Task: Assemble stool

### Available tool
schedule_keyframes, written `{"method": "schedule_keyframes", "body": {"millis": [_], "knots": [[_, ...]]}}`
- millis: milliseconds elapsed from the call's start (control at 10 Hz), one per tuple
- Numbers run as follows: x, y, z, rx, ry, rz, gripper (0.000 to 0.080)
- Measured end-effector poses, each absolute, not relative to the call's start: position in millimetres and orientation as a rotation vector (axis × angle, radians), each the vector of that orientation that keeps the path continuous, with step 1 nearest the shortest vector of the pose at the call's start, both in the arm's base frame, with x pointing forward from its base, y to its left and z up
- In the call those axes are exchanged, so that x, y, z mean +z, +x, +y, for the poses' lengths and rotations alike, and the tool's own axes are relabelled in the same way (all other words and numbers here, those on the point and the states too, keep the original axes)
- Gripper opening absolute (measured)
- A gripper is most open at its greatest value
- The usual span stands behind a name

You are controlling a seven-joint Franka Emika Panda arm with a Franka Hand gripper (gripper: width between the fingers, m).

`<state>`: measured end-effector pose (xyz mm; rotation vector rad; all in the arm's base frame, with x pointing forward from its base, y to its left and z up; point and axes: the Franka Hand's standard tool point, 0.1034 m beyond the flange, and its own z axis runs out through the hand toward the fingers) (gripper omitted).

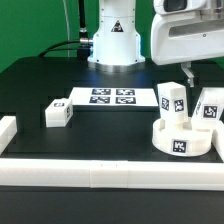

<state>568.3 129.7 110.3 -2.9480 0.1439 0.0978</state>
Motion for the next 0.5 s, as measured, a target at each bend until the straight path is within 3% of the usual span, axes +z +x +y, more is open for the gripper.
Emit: {"method": "schedule_keyframes", "body": {"millis": [500], "knots": [[110.9, 571.1, 124.9, 0.031, -2.912, -0.559, 0.0649]]}}
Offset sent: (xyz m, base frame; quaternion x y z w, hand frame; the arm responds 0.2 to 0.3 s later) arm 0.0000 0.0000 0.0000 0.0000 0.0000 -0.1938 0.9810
